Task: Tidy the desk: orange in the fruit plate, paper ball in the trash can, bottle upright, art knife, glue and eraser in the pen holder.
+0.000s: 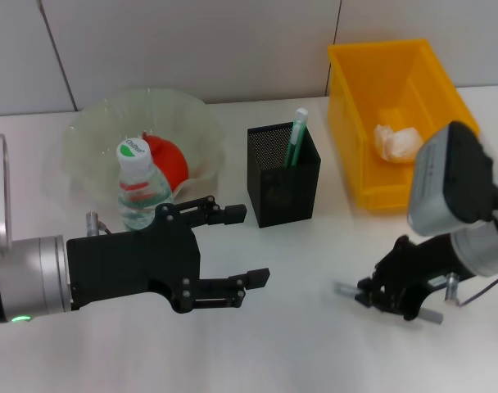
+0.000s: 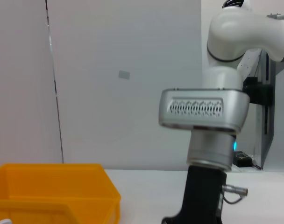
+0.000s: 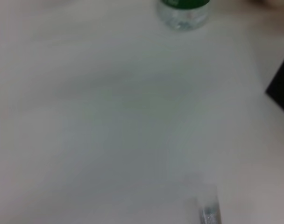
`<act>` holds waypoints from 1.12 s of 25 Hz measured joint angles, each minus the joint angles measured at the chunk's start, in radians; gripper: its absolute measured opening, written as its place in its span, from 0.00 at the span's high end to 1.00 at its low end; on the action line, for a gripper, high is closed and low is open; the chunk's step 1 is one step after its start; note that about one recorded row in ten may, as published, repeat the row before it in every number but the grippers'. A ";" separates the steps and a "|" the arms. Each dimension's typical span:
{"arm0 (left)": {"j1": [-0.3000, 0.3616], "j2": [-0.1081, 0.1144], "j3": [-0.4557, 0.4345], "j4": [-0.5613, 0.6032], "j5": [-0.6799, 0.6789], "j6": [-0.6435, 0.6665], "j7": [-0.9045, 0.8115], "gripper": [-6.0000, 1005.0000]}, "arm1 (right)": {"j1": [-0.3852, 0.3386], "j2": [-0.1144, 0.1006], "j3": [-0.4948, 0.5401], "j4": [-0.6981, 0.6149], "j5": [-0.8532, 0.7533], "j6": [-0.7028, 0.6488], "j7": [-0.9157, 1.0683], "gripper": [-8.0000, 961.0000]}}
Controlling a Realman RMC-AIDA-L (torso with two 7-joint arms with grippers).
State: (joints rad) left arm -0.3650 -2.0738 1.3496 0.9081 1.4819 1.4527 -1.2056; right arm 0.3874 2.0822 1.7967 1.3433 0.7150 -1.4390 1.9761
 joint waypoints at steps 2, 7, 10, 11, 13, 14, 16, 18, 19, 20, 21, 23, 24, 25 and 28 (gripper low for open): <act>0.000 0.000 0.000 0.000 0.000 0.000 0.000 0.19 | -0.016 -0.002 0.003 0.050 0.000 -0.001 0.011 0.85; 0.000 0.000 0.001 0.000 0.000 0.000 0.000 0.19 | -0.046 -0.002 0.010 0.157 0.005 -0.003 0.024 0.85; -0.002 0.000 0.003 0.000 0.000 0.000 0.000 0.19 | -0.063 0.000 0.034 0.247 0.026 -0.003 0.038 0.85; -0.003 0.000 0.003 0.000 0.000 0.000 0.000 0.19 | -0.063 0.000 0.034 0.247 0.026 -0.003 0.038 0.85; -0.004 0.000 0.005 0.000 0.000 0.000 0.000 0.19 | -0.070 0.000 0.050 0.287 0.055 0.000 0.039 0.85; -0.004 0.000 0.006 0.000 0.000 0.000 0.000 0.19 | -0.074 0.001 0.061 0.307 0.073 0.002 0.039 0.84; -0.004 -0.001 0.010 0.000 0.000 -0.001 0.000 0.19 | -0.079 0.001 0.084 0.347 0.108 0.007 0.039 0.84; -0.004 -0.001 0.019 0.000 0.000 -0.006 0.000 0.19 | -0.087 0.001 0.136 0.402 0.200 0.014 0.035 0.84; -0.004 -0.001 0.024 0.000 0.000 -0.010 0.000 0.19 | -0.087 0.001 0.136 0.402 0.200 0.014 0.035 0.84; -0.005 -0.002 0.032 0.000 -0.002 -0.019 0.000 0.19 | -0.092 0.001 0.174 0.430 0.273 0.015 0.024 0.84; -0.005 -0.002 0.032 0.000 -0.002 -0.019 0.000 0.19 | -0.092 0.001 0.174 0.430 0.273 0.015 0.024 0.84; -0.007 -0.003 0.040 0.000 -0.004 -0.021 0.000 0.19 | -0.101 0.000 0.204 0.450 0.336 0.015 0.004 0.84; -0.008 -0.003 0.045 0.000 -0.006 -0.022 0.000 0.19 | -0.107 0.001 0.220 0.458 0.366 0.015 -0.009 0.84; -0.009 -0.003 0.051 0.000 -0.012 -0.024 0.000 0.19 | -0.119 0.001 0.250 0.466 0.437 0.015 -0.042 0.84; -0.008 -0.003 0.053 0.000 -0.019 -0.024 0.004 0.19 | -0.129 0.001 0.275 0.465 0.499 0.008 -0.073 0.83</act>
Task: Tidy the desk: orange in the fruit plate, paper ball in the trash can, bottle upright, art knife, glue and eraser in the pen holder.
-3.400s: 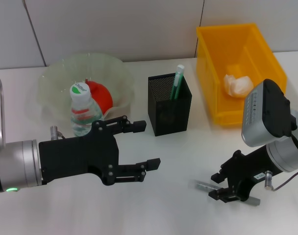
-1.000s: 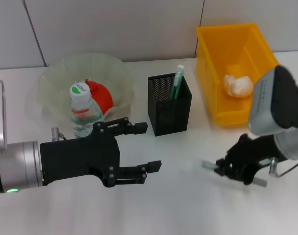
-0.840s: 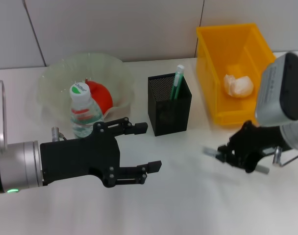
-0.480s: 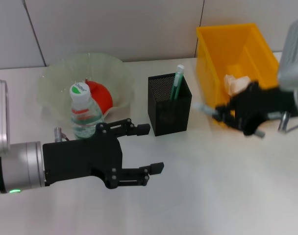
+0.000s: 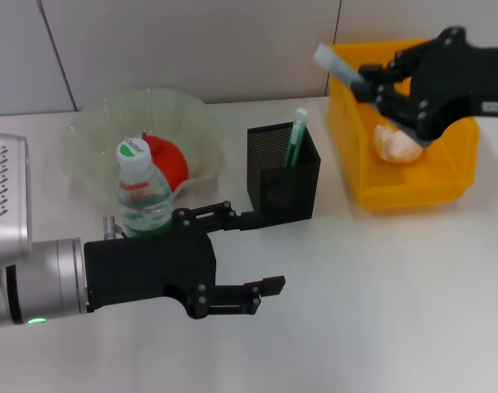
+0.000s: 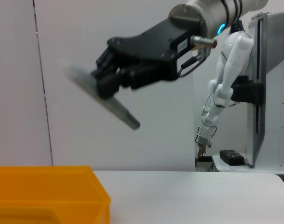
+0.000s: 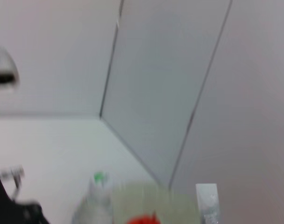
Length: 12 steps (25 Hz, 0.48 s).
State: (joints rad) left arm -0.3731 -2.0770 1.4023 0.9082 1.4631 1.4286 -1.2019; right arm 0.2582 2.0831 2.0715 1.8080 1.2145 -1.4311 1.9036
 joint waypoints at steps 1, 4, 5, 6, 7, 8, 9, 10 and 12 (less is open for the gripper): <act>0.001 0.000 0.001 0.000 -0.004 0.000 0.004 0.19 | -0.007 0.000 0.019 -0.004 0.045 -0.008 -0.021 0.83; 0.001 0.000 0.008 -0.003 -0.017 0.000 0.018 0.19 | -0.020 0.000 0.102 -0.043 0.191 -0.069 -0.101 0.83; 0.001 0.000 0.008 -0.003 -0.017 0.000 0.018 0.19 | -0.020 0.000 0.102 -0.043 0.191 -0.069 -0.101 0.83; 0.000 0.000 0.012 -0.007 -0.022 -0.001 0.020 0.19 | -0.020 0.000 0.125 -0.058 0.227 -0.090 -0.118 0.83; -0.002 0.000 0.014 -0.008 -0.024 -0.001 0.021 0.19 | -0.016 0.000 0.173 -0.097 0.281 -0.122 -0.138 0.83; -0.002 0.000 0.014 -0.008 -0.024 -0.001 0.021 0.19 | -0.016 0.000 0.173 -0.097 0.281 -0.122 -0.138 0.83; -0.002 0.000 0.014 -0.009 -0.025 -0.001 0.022 0.19 | 0.003 -0.004 0.239 -0.168 0.333 -0.161 -0.157 0.83; -0.002 0.000 0.014 -0.009 -0.025 -0.001 0.022 0.19 | 0.003 -0.004 0.239 -0.168 0.333 -0.161 -0.157 0.83; -0.001 0.000 0.015 -0.010 -0.030 0.000 0.022 0.19 | 0.046 -0.011 0.340 -0.286 0.373 -0.231 -0.188 0.83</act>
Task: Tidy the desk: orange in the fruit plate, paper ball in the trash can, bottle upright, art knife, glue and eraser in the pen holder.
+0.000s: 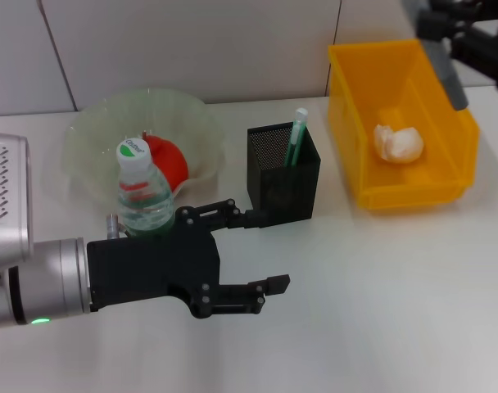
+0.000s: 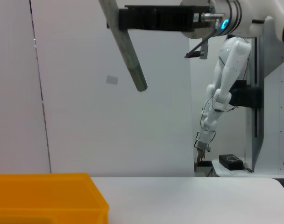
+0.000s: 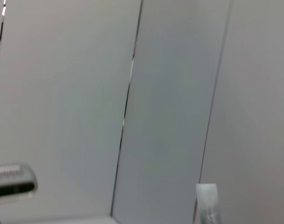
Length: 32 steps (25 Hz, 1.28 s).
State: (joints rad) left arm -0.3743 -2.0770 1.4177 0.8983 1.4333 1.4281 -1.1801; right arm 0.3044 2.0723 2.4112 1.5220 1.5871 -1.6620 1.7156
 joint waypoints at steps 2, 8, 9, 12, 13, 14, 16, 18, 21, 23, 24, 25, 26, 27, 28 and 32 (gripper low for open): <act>0.001 0.000 0.002 0.000 -0.003 0.000 0.001 0.19 | 0.017 -0.005 0.034 -0.045 0.006 -0.026 -0.010 0.82; 0.005 0.000 0.016 -0.001 -0.022 0.000 0.016 0.19 | 0.103 -0.057 0.119 -0.302 -0.003 -0.072 -0.053 0.82; 0.004 -0.001 0.022 -0.001 -0.025 -0.001 0.016 0.19 | 0.115 -0.064 0.121 -0.335 -0.016 -0.064 -0.068 0.82; 0.002 -0.002 0.040 -0.001 -0.037 -0.009 0.021 0.19 | 0.156 -0.074 0.122 -0.414 -0.079 -0.028 -0.102 0.82; 0.002 -0.002 0.040 -0.001 -0.037 -0.009 0.021 0.19 | 0.156 -0.074 0.122 -0.414 -0.079 -0.028 -0.102 0.82; 0.002 -0.001 0.040 -0.001 -0.039 -0.010 0.023 0.19 | 0.174 -0.078 0.120 -0.446 -0.101 -0.012 -0.114 0.82; 0.003 -0.001 0.041 -0.001 -0.041 -0.010 0.026 0.19 | 0.199 -0.083 0.118 -0.488 -0.129 0.012 -0.132 0.81; 0.003 -0.002 0.041 -0.002 -0.043 -0.012 0.027 0.19 | 0.225 -0.084 0.118 -0.527 -0.157 0.035 -0.149 0.81; 0.003 -0.001 0.043 -0.005 -0.044 -0.022 0.027 0.19 | 0.263 -0.084 0.118 -0.582 -0.188 0.066 -0.180 0.81; 0.001 0.000 0.044 -0.011 -0.044 -0.028 0.028 0.19 | 0.284 -0.084 0.118 -0.618 -0.194 0.088 -0.200 0.81; 0.001 0.000 0.044 -0.011 -0.044 -0.028 0.028 0.19 | 0.293 -0.084 0.118 -0.634 -0.194 0.099 -0.209 0.81; 0.000 -0.001 0.044 -0.013 -0.044 -0.032 0.028 0.19 | 0.312 -0.084 0.111 -0.673 -0.194 0.124 -0.229 0.81; 0.000 -0.001 0.044 -0.013 -0.044 -0.032 0.028 0.19 | 0.312 -0.084 0.111 -0.673 -0.194 0.124 -0.229 0.81; -0.001 -0.001 0.048 -0.013 -0.044 -0.037 0.028 0.19 | 0.319 -0.084 0.100 -0.693 -0.194 0.141 -0.242 0.81; -0.001 -0.001 0.048 -0.013 -0.044 -0.037 0.028 0.19 | 0.327 -0.084 0.086 -0.712 -0.193 0.159 -0.252 0.80; -0.008 -0.002 0.069 -0.013 -0.045 -0.044 0.031 0.19 | 0.370 -0.079 0.043 -0.799 -0.186 0.240 -0.302 0.80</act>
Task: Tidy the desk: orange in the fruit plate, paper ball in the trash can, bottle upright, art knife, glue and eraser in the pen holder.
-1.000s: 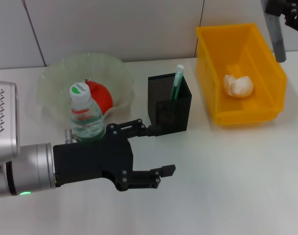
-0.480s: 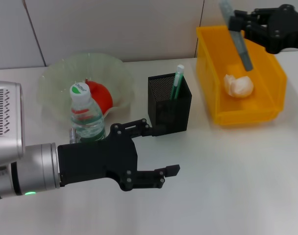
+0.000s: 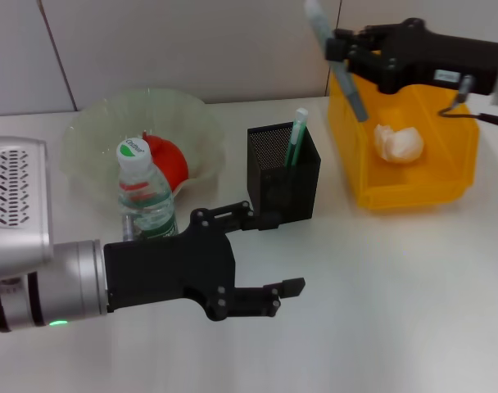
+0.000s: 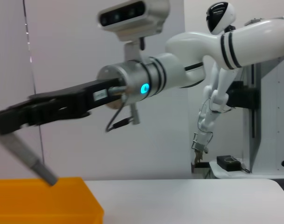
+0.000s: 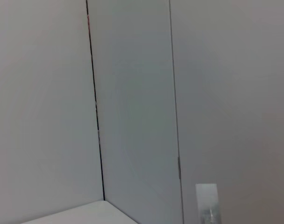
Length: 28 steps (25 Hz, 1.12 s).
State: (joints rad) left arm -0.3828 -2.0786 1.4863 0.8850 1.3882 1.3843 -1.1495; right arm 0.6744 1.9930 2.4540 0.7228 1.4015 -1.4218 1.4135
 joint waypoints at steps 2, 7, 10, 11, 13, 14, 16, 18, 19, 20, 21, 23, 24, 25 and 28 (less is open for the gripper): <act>-0.001 0.000 0.008 0.000 -0.003 -0.004 0.002 0.19 | 0.009 0.001 -0.001 -0.015 0.000 0.009 -0.008 0.80; -0.002 0.001 0.035 0.001 -0.024 -0.017 0.010 0.19 | 0.063 0.005 -0.004 -0.115 0.001 0.073 -0.064 0.80; -0.002 0.002 0.036 0.001 -0.025 -0.017 0.011 0.19 | 0.083 0.012 -0.010 -0.151 0.003 0.114 -0.089 0.79; -0.002 0.002 0.038 0.001 -0.025 -0.017 0.011 0.19 | 0.086 0.015 -0.014 -0.157 0.004 0.128 -0.095 0.79; -0.002 0.001 0.044 0.001 -0.027 -0.018 0.011 0.19 | 0.096 0.025 -0.025 -0.182 0.005 0.167 -0.119 0.79; -0.002 0.001 0.044 0.001 -0.027 -0.018 0.011 0.19 | 0.096 0.025 -0.025 -0.182 0.005 0.167 -0.119 0.79; -0.002 0.000 0.046 0.001 -0.027 -0.017 0.011 0.19 | 0.104 0.029 -0.027 -0.204 0.005 0.180 -0.136 0.79; -0.002 0.000 0.047 0.001 -0.028 -0.015 0.011 0.19 | 0.111 0.035 -0.027 -0.228 0.005 0.196 -0.149 0.79; -0.002 0.000 0.047 0.001 -0.028 -0.015 0.011 0.19 | 0.111 0.035 -0.027 -0.228 0.005 0.196 -0.149 0.79; -0.002 0.000 0.048 0.001 -0.028 -0.015 0.011 0.19 | 0.111 0.038 -0.027 -0.231 0.006 0.201 -0.156 0.79; -0.002 0.000 0.048 0.001 -0.028 -0.014 0.011 0.19 | 0.111 0.043 -0.027 -0.237 0.007 0.209 -0.170 0.79; -0.002 0.000 0.055 0.001 -0.028 -0.015 0.011 0.19 | 0.111 0.049 -0.027 -0.254 0.013 0.222 -0.201 0.78; -0.002 0.000 0.055 0.001 -0.028 -0.015 0.011 0.19 | 0.111 0.049 -0.027 -0.254 0.013 0.222 -0.201 0.78; -0.002 0.000 0.060 0.001 -0.028 -0.015 0.011 0.19 | 0.111 0.050 -0.027 -0.263 0.015 0.229 -0.211 0.78; -0.002 0.000 0.065 0.001 -0.028 -0.015 0.011 0.19 | 0.111 0.052 -0.027 -0.285 0.017 0.250 -0.243 0.78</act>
State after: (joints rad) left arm -0.3847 -2.0786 1.5509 0.8859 1.3605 1.3690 -1.1381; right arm 0.7853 2.0450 2.4267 0.4373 1.4188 -1.1716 1.1701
